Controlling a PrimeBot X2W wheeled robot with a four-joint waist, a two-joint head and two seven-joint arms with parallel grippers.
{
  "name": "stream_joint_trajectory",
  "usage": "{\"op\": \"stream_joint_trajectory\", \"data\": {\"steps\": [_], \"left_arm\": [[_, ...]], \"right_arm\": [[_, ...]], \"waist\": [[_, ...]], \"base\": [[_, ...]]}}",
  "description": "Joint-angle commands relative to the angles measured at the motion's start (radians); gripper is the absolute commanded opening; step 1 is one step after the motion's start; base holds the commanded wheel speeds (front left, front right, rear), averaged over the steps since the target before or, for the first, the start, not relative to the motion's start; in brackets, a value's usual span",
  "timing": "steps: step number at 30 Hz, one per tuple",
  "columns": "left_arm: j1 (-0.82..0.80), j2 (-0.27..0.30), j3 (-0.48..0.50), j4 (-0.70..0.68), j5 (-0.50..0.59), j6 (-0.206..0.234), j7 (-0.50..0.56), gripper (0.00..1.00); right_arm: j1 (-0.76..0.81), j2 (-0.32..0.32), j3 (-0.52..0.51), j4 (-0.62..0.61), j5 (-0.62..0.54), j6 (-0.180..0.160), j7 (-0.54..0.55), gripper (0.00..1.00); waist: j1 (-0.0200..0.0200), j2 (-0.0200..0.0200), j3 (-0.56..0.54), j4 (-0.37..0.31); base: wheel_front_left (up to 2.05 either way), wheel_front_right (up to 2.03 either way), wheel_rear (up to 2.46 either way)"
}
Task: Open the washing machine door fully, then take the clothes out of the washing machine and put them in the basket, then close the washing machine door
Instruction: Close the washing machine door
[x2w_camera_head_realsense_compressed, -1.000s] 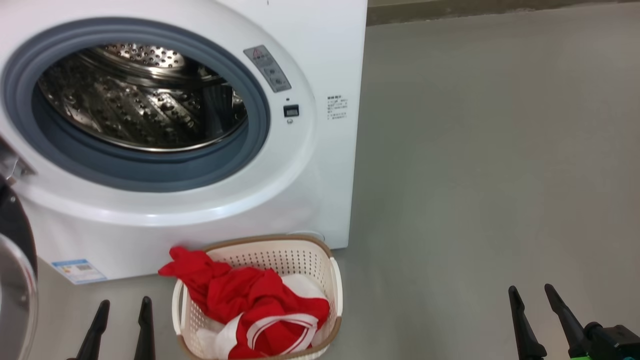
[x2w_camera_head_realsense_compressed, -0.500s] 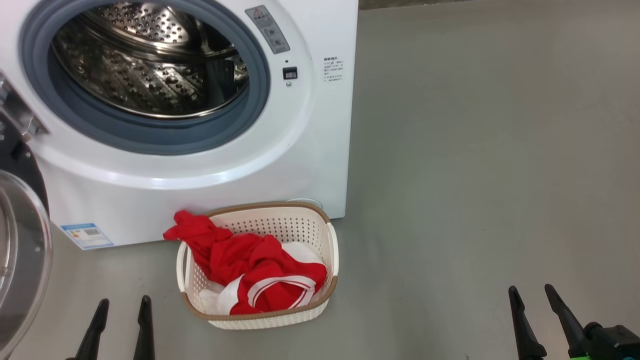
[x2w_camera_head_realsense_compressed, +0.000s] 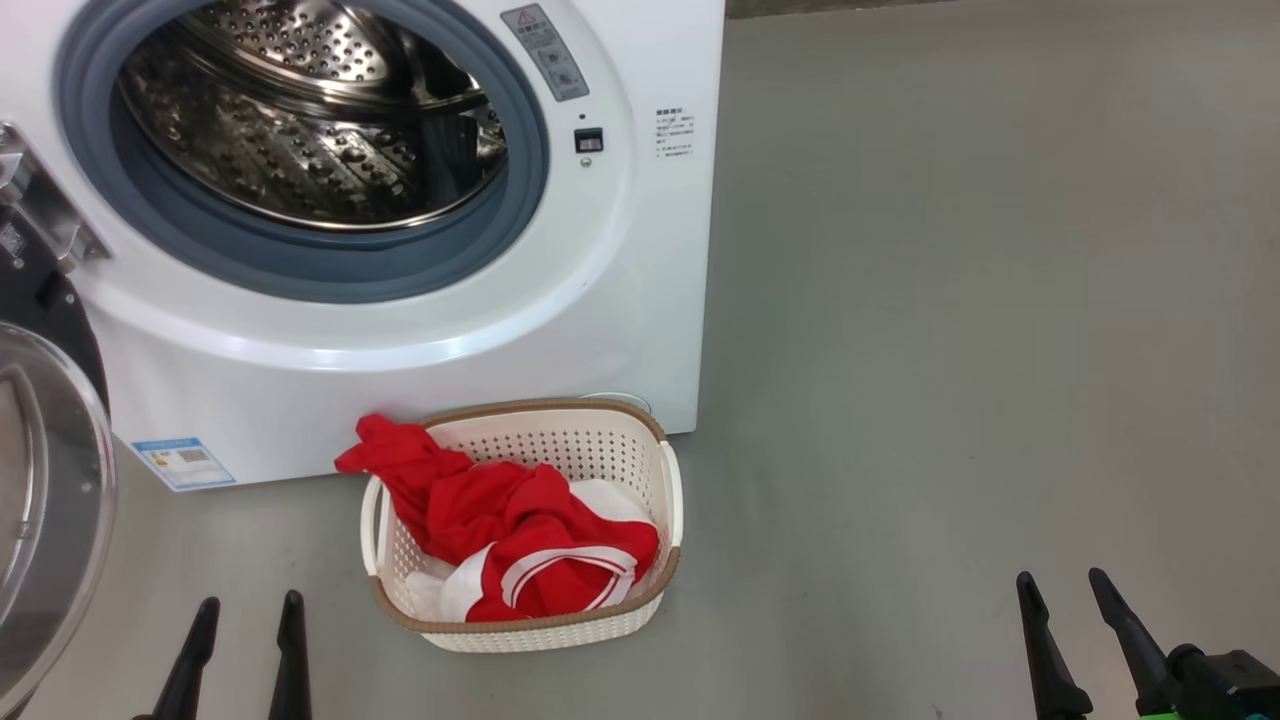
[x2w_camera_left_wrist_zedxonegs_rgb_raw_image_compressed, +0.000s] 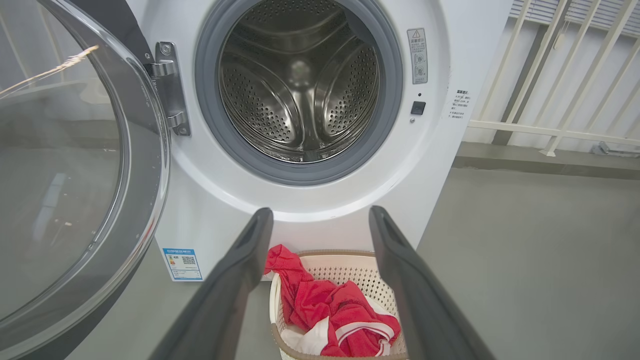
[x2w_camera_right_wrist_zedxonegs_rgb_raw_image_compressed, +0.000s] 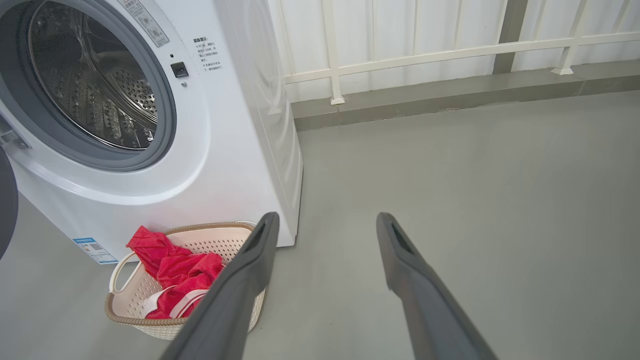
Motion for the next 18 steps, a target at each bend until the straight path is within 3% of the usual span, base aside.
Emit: {"op": "stream_joint_trajectory", "data": {"steps": [1, 12, 18], "left_arm": [[-0.031, 0.004, 0.034, -0.02, 0.005, -0.006, -0.005, 1.0], [-0.021, -0.012, 0.017, 0.011, -0.007, -0.006, -0.005, 1.0], [0.0, -0.015, 0.007, 0.04, -0.046, -0.006, -0.005, 1.0]], "right_arm": [[-0.022, -0.018, 0.024, -0.022, 0.005, 0.005, -0.006, 1.0], [-0.009, -0.032, 0.049, -0.007, 0.008, 0.005, -0.006, 1.0], [-0.002, -0.04, 0.073, 0.003, 0.014, 0.005, -0.006, 1.0]], "waist": [[0.0, 0.0, -0.002, 0.007], [0.0, 0.0, -0.032, 0.127], [0.0, 0.0, -0.059, 0.237]], "base": [[0.0, 0.0, 0.0], [0.0, 0.0, 0.0], [0.0, 0.0, 0.0]]}}
